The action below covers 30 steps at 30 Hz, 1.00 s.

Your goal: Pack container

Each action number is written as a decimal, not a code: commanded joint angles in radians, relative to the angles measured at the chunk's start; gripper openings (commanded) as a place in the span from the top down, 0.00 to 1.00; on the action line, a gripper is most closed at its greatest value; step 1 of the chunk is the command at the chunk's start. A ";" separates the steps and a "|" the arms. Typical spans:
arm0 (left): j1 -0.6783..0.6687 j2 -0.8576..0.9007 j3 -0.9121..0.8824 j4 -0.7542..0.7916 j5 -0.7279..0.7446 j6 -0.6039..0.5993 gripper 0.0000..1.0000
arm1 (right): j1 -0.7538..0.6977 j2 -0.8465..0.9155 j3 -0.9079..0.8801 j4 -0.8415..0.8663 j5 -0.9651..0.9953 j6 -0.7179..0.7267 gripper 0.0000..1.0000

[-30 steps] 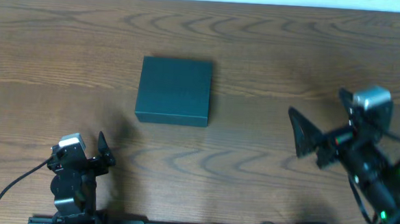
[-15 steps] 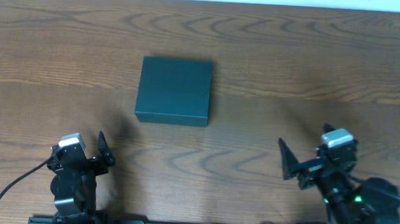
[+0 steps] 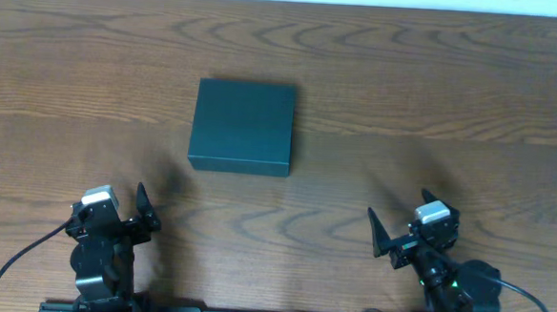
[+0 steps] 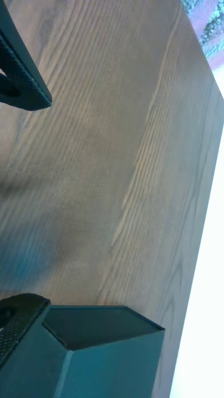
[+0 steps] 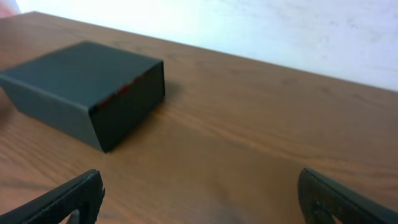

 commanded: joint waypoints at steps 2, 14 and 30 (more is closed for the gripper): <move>-0.003 -0.006 -0.021 -0.004 -0.011 0.011 0.05 | 0.007 -0.034 -0.061 0.021 -0.016 -0.010 0.01; -0.003 -0.006 -0.021 -0.004 -0.011 0.011 0.05 | 0.022 -0.034 -0.075 0.025 -0.011 -0.015 0.01; -0.003 -0.006 -0.021 -0.004 -0.011 0.011 0.05 | 0.022 -0.034 -0.075 0.024 -0.011 -0.015 0.01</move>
